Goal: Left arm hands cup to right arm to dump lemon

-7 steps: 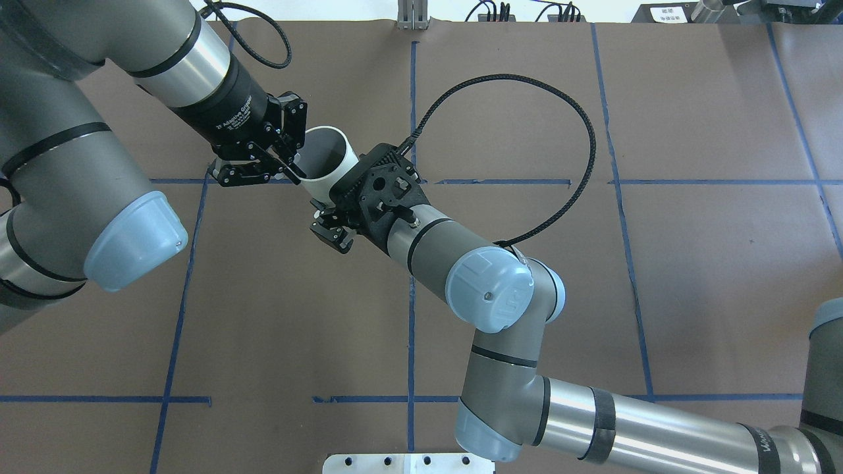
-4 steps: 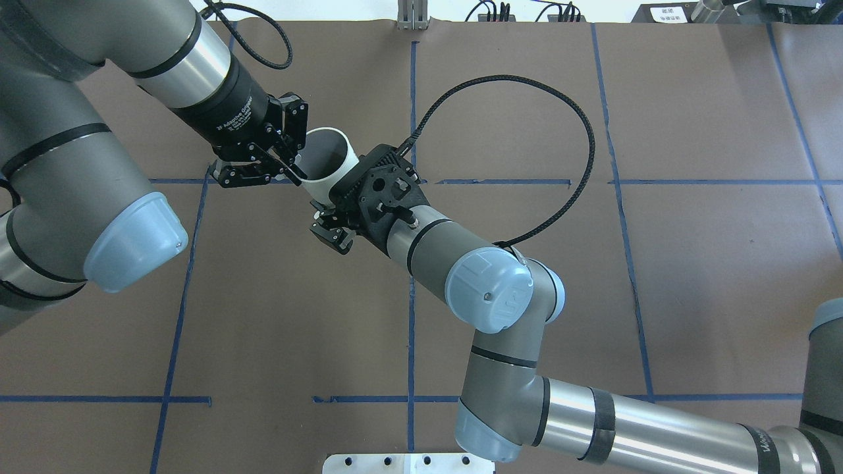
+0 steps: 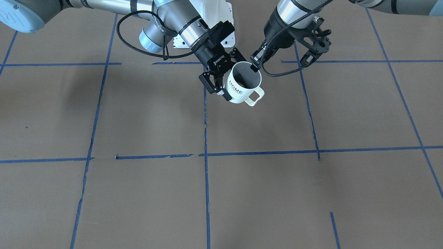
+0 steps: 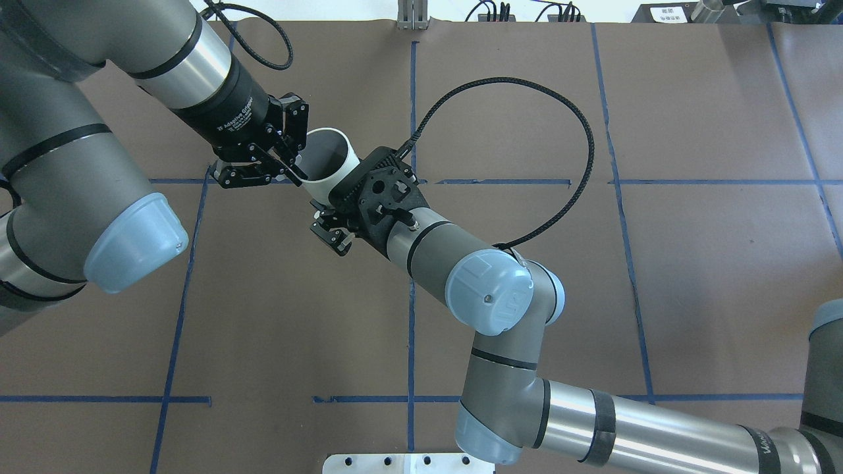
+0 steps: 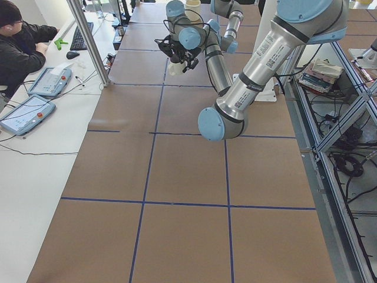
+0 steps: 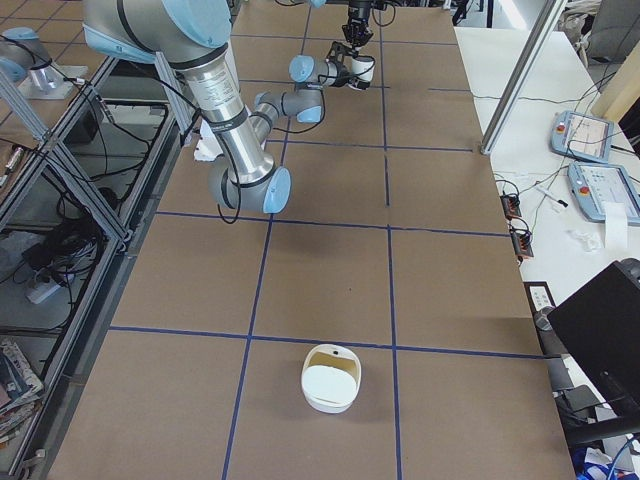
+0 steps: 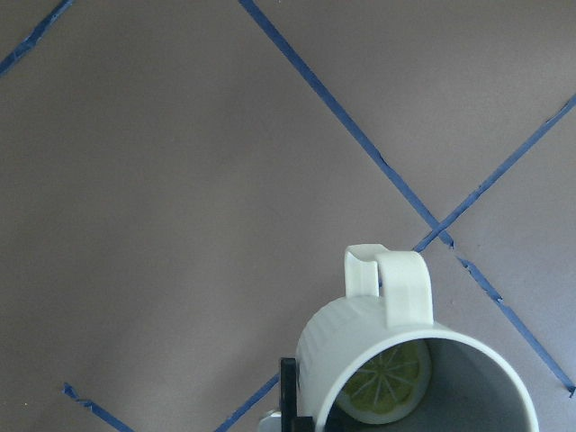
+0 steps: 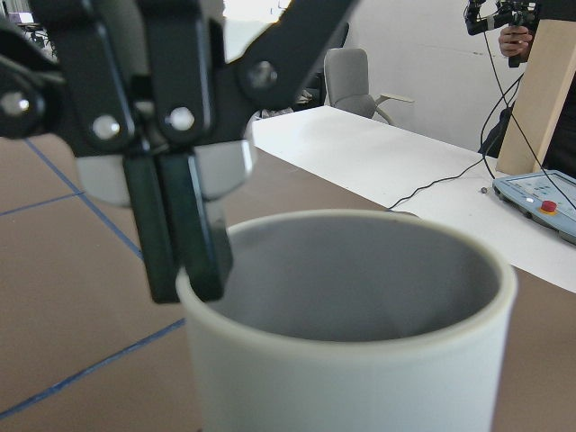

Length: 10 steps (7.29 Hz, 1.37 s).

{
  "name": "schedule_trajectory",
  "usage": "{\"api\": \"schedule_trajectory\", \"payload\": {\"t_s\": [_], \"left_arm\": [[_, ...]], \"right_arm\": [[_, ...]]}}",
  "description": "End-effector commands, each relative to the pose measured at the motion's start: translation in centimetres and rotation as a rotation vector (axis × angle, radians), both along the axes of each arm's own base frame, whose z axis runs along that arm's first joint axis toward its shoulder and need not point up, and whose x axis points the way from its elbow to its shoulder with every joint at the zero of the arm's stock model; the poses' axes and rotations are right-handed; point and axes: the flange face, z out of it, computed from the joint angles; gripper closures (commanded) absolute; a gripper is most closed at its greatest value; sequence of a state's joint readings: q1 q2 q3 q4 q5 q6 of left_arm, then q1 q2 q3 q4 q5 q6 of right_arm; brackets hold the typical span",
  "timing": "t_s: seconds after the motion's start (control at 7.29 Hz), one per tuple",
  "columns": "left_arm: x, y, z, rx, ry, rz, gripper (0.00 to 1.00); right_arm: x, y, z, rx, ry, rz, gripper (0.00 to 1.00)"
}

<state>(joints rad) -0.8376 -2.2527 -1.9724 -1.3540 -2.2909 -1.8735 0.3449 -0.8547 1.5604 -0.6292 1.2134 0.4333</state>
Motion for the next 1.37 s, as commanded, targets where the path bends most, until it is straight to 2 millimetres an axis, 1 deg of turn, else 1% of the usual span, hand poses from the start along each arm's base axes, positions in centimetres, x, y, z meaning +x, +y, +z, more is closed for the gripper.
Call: {"api": "schedule_trajectory", "payload": {"t_s": [0.0,0.14,0.41,0.55,0.69,0.82,0.96,1.1,1.23], "left_arm": [[0.0,0.0,0.2,0.033,0.003,0.018,0.41],[-0.4,0.3,0.0,0.074,0.005,0.025,0.0],[-1.5,0.9,-0.5,0.087,0.021,0.023,0.0],[-2.8,1.4,0.7,0.118,0.017,0.034,0.0],[-4.5,2.8,4.1,0.196,-0.009,0.091,0.0],[-5.0,3.3,6.6,0.265,-0.041,0.15,0.0],[-4.9,3.5,7.4,0.312,-0.078,0.22,0.0],[-5.5,4.1,8.1,0.404,-0.154,0.301,0.0],[-7.5,4.8,8.9,0.535,-0.303,0.386,0.0]], "right_arm": [[0.0,0.0,0.6,-0.005,0.005,-0.005,0.77],[0.1,0.1,0.7,-0.005,0.005,-0.005,0.77],[0.1,0.1,0.8,-0.004,0.006,-0.005,0.77],[0.4,0.2,1.4,-0.004,0.007,-0.006,0.77],[1.5,0.6,1.4,0.0,-0.003,-0.014,0.77],[3.0,0.5,3.4,-0.007,0.014,-0.011,0.89],[5.7,0.3,6.5,-0.056,0.004,0.006,0.99],[7.4,-0.8,8.8,-0.095,0.006,0.038,0.98],[10.1,-3.4,11.1,-0.178,-0.032,0.095,0.99]]}}
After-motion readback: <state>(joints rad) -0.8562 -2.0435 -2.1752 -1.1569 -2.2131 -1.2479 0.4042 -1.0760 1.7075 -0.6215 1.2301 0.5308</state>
